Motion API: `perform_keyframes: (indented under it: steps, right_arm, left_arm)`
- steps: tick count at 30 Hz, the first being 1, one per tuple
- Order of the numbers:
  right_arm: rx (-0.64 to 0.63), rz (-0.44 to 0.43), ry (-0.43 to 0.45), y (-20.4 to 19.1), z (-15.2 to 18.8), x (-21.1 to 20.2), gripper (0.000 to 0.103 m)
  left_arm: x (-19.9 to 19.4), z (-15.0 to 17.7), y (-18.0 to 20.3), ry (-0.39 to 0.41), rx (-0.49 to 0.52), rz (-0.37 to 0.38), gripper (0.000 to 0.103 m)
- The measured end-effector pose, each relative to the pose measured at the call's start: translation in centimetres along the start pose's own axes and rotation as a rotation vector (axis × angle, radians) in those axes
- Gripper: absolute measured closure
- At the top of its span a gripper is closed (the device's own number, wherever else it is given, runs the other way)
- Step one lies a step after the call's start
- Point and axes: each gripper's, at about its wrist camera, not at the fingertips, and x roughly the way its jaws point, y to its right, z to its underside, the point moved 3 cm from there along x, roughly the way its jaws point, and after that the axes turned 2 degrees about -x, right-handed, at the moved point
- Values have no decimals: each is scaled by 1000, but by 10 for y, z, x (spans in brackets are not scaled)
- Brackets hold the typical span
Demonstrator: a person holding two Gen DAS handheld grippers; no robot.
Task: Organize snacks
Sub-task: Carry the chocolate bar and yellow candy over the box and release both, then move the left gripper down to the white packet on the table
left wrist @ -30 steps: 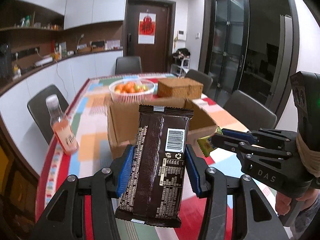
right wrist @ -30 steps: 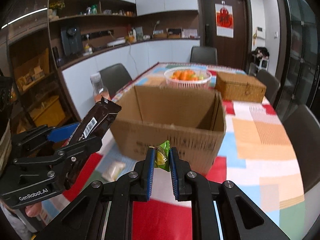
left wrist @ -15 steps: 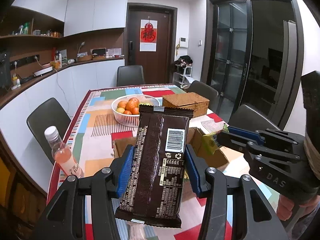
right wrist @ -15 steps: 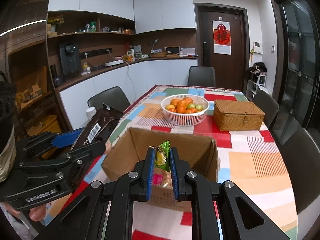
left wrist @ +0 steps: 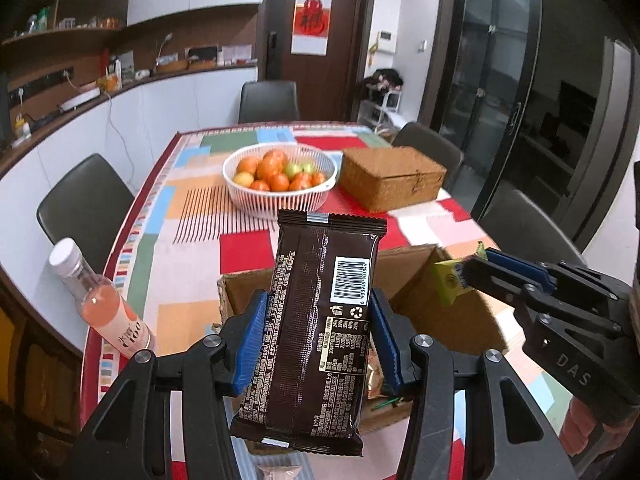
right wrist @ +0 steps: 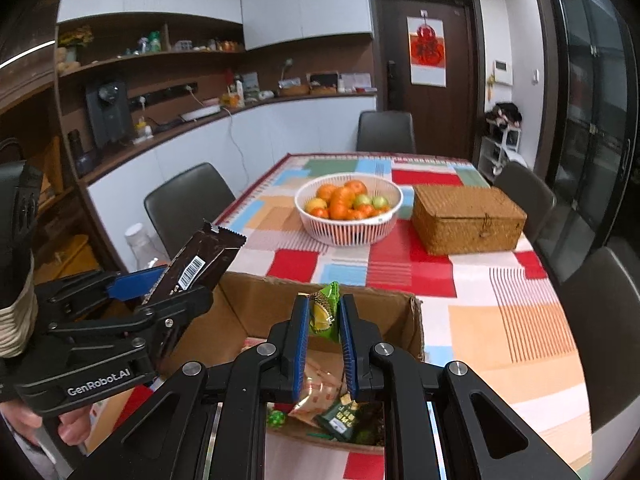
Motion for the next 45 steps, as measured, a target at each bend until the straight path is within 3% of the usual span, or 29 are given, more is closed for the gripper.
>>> perform_keyframes:
  steps: [3, 5, 9, 14, 16, 29, 35, 45]
  right_arm:
    - [8, 10, -19, 3, 3, 8, 86]
    - [14, 14, -27, 4, 4, 12, 86]
    - [18, 29, -37, 5, 9, 10, 66]
    - [12, 22, -4, 0, 14, -7, 64]
    - [7, 14, 11, -5, 18, -18, 58]
    - [-19, -34, 65, -38, 48, -62, 52]
    - [-24, -39, 34, -49, 74, -61, 47]
    - [-24, -35, -137, -52, 131, -25, 47]
  left_arm:
    - [10, 0, -2, -20, -13, -34, 53]
    - [12, -1, -1, -19, -15, -69, 47]
    - [0, 2, -3, -3, -12, -98, 43]
    - [-32, 14, -2, 52, 23, -147, 41]
    - [-44, 18, -1, 71, 26, -156, 40]
    - [-97, 70, -5, 119, 9, -154, 36]
    - [-95, 99, -11, 86, 1, -158, 34]
    - [-59, 155, -25, -60, -29, -141, 34]
